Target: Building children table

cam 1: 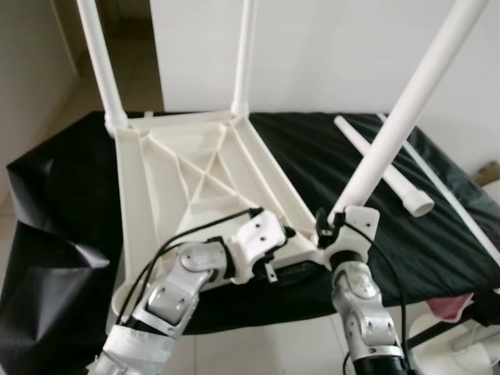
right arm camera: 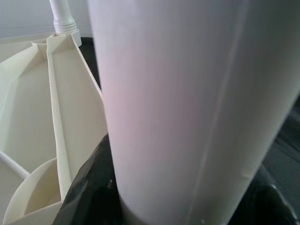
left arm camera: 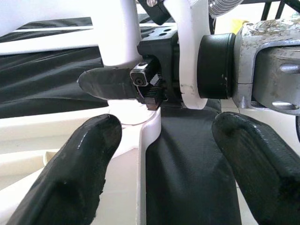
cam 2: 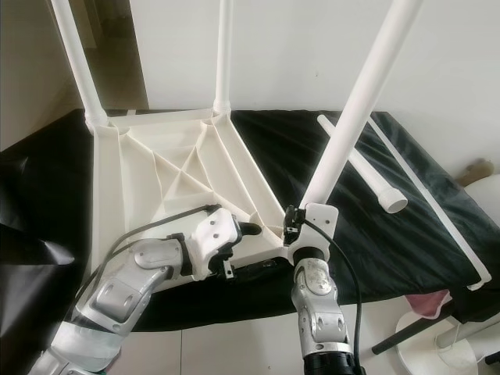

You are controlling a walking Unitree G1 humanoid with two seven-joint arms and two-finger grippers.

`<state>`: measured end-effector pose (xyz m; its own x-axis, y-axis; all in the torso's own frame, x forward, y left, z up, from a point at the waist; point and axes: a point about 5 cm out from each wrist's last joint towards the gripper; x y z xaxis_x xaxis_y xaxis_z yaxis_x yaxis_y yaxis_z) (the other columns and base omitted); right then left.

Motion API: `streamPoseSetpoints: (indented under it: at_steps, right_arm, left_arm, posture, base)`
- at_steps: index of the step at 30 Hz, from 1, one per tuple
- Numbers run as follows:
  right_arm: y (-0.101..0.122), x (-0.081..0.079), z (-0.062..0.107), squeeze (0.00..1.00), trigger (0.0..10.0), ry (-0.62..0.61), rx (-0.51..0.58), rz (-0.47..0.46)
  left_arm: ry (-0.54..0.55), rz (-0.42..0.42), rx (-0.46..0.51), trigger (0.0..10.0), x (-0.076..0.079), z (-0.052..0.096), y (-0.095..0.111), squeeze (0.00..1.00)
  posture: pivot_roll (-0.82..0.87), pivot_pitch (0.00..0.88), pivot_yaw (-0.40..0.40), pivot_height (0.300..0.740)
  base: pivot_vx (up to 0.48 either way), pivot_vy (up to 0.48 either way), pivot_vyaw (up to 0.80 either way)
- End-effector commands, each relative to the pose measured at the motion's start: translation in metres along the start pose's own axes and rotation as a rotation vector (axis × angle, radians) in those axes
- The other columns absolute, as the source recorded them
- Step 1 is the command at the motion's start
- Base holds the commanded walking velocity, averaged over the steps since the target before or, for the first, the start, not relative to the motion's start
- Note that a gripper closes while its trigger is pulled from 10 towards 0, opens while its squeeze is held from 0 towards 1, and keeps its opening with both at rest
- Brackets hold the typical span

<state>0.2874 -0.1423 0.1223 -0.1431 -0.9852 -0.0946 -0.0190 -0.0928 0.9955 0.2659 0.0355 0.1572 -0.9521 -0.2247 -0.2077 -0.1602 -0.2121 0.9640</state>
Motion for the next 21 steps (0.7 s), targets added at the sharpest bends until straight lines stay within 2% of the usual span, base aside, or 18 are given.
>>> streamPoseSetpoints:
  at_steps: [1, 2, 3, 4, 5, 11, 17, 18, 21]
  right_arm:
    - [-0.008, -0.001, 0.001, 0.3, 10.0, -0.039, -0.06, -0.045]
    - [-0.008, -0.001, 0.001, 0.3, 10.0, -0.039, -0.06, -0.045]
    - [-0.008, -0.001, 0.001, 0.91, 10.0, -0.038, -0.058, -0.045]
    - [-0.008, -0.001, 0.001, 0.91, 10.0, -0.038, -0.058, -0.045]
    - [-0.007, -0.001, 0.0, 1.0, 10.0, -0.033, -0.052, -0.042]
    - [-0.004, 0.0, -0.001, 1.0, 10.0, -0.015, -0.035, -0.019]
    - [0.002, 0.007, -0.001, 1.0, 10.0, 0.102, 0.002, 0.009]
    - [0.004, 0.01, -0.001, 0.0, 10.0, 0.137, 0.011, 0.015]
    - [0.005, 0.013, -0.001, 0.0, 10.0, 0.169, 0.015, 0.021]
  left_arm:
    - [0.065, -0.002, 0.007, 10.0, -0.005, 0.0, 0.002, 0.0]
    - [0.065, -0.002, 0.007, 10.0, -0.005, 0.0, 0.002, 0.0]
    - [0.065, -0.001, 0.007, 10.0, -0.005, 0.0, 0.003, 0.0]
    - [0.065, -0.001, 0.007, 10.0, -0.005, 0.0, 0.003, 0.0]
    - [0.065, -0.001, 0.008, 10.0, -0.005, -0.001, 0.003, 0.0]
    - [0.063, -0.001, 0.008, 10.0, -0.005, -0.001, 0.003, 0.0]
    - [0.056, 0.001, 0.007, 10.0, -0.004, -0.001, 0.003, 0.0]
    - [0.055, 0.002, 0.005, 10.0, -0.004, 0.0, 0.003, 0.0]
    - [0.054, 0.002, 0.005, 10.0, -0.004, 0.0, 0.003, 0.0]
  posture:
    - [0.03, 0.0, -0.062, 0.74]
    - [0.03, 0.0, -0.062, 0.74]
    - [0.03, 0.0, -0.06, 0.74]
    - [0.03, 0.0, -0.06, 0.74]
    - [0.03, 0.0, -0.059, 0.74]
    - [0.03, 0.0, -0.049, 0.74]
    - [0.03, 0.0, -0.043, 0.74]
    - [0.03, 0.0, -0.043, 0.74]
    - [0.03, 0.0, -0.043, 0.74]
  base:
    - [0.0, 0.0, 0.0]
    - [0.0, 0.0, 0.0]
    - [0.0, 0.0, 0.0]
    - [0.0, 0.0, 0.0]
    - [0.0, 0.0, 0.0]
    - [0.0, 0.0, 0.0]
    - [0.0, 0.0, 0.0]
    - [0.0, 0.0, 0.0]
    - [0.0, 0.0, 0.0]
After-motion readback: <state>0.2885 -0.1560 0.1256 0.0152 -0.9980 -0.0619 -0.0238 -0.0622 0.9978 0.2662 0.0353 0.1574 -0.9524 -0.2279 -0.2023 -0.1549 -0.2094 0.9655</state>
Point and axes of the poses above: a point about 5 cm out from each wrist's last joint towards the gripper, its own z axis pointing back from the gripper into the wrist, its own y axis along the axis of the wrist's last joint, x = y × z, and after that the axes turned 2 degrees about z, right-handed
